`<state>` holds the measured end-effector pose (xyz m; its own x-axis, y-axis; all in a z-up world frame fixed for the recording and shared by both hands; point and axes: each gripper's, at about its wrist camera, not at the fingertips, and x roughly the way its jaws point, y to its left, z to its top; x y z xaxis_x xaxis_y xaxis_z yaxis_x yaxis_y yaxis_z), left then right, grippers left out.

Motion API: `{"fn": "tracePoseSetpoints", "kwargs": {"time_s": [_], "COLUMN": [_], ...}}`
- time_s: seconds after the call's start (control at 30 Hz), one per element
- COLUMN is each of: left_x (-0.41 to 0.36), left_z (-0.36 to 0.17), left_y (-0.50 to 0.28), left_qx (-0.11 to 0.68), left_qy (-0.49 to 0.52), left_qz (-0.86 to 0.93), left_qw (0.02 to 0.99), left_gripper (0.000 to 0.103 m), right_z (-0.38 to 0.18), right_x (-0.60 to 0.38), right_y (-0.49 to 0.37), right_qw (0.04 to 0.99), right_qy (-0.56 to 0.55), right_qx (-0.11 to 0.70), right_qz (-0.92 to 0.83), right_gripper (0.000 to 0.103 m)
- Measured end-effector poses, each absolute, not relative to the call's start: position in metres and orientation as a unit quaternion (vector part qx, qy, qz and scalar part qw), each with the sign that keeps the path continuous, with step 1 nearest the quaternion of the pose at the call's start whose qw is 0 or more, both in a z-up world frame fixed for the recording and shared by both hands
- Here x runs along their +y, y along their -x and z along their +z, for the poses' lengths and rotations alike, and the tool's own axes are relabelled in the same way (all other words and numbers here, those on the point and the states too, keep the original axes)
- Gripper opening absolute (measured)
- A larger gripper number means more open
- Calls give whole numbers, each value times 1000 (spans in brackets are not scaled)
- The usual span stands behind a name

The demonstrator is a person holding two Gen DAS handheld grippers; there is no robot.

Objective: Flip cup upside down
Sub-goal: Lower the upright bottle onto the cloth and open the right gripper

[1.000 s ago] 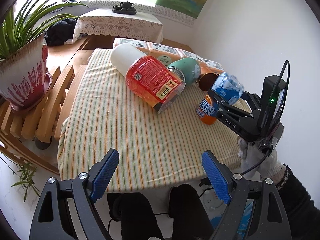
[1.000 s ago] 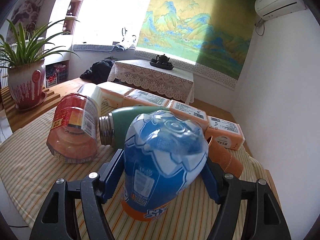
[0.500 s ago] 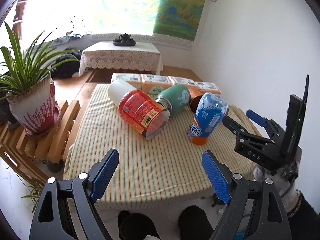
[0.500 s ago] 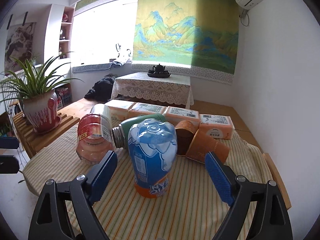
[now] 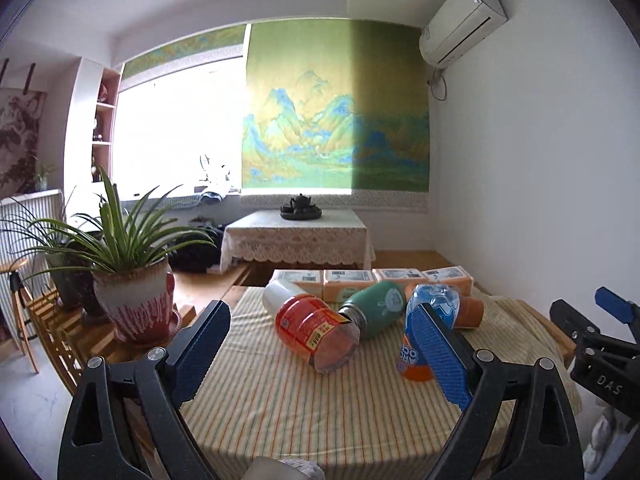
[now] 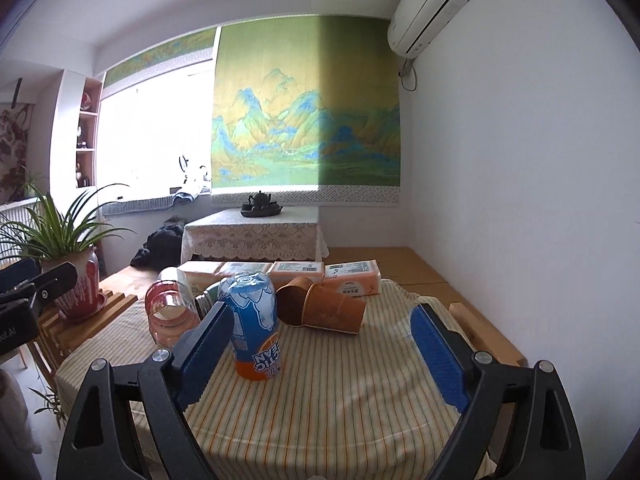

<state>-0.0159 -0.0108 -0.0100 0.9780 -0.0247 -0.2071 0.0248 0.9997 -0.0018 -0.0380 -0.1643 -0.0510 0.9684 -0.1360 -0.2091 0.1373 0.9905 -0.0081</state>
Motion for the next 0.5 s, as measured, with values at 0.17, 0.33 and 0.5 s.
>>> {"fn": "tracePoseSetpoints", "kwargs": {"time_s": [0.17, 0.33, 0.5], "left_x": [-11, -14, -8], "left_z": [-8, -4, -5], "left_y": [31, 39, 44], "left_qx": [91, 90, 83], "left_qy": [-2, -6, 0], "left_qz": [-16, -23, -17], "left_qw": [996, 996, 996], "left_gripper": [101, 101, 102], "right_z": [-48, -44, -41], "right_x": [-167, -167, -160], "right_y": [55, 60, 65], "right_qw": [992, 992, 993], "right_qy": [-10, -20, -19], "right_qx": [99, 93, 78], "right_qz": [-81, -79, -85], "right_gripper": [88, 88, 88]}}
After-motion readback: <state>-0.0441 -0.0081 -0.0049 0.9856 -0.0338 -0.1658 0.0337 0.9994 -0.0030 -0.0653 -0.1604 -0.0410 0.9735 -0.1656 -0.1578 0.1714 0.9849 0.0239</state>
